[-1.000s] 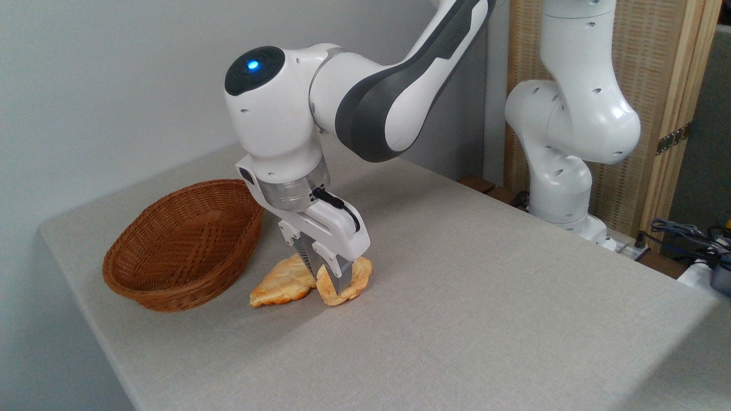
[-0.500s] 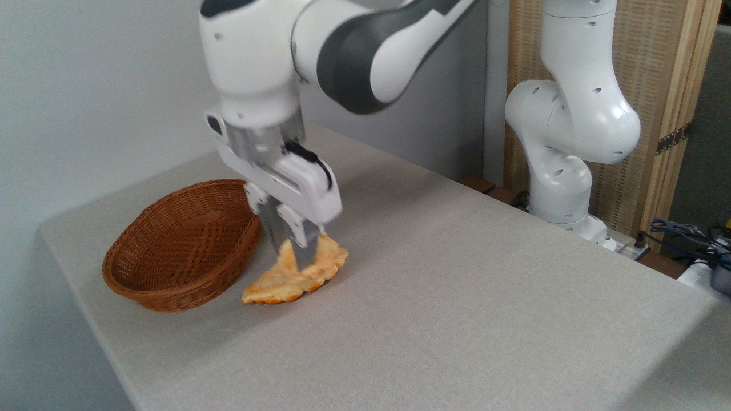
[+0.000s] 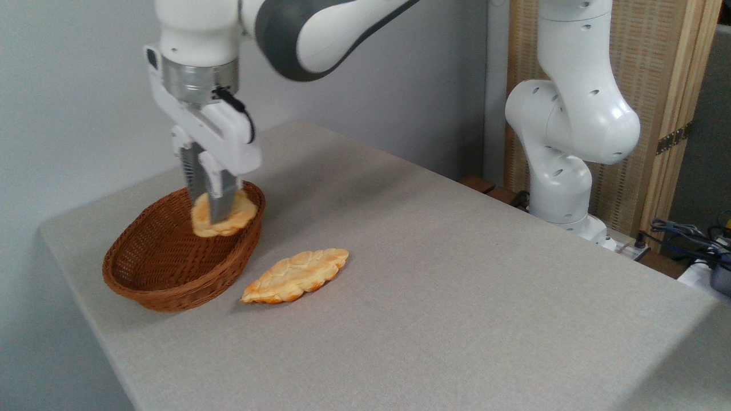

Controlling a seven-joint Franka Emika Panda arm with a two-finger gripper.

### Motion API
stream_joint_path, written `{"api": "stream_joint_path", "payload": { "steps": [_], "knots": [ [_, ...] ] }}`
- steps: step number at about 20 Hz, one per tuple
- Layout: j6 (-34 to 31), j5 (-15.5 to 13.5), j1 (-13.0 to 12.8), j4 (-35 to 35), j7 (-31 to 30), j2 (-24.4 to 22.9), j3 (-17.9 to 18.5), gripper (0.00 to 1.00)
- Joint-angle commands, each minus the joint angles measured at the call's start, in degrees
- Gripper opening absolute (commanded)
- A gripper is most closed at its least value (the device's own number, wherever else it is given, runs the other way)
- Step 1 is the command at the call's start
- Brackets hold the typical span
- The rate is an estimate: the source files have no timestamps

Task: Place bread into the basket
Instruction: 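Lower the bread piece into the basket, then open the gripper to release the bread and raise it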

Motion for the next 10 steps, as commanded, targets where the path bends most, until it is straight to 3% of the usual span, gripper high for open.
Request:
{"api": "stream_joint_path", "payload": {
  "steps": [1, 10],
  "knots": [
    [7.5, -0.5, 0.0, 2.2, -7.7, 6.2, -4.3, 0.97],
    [9.9, -0.4, -0.4, 2.2, -10.4, 9.0, -5.6, 1.00]
  ]
}}
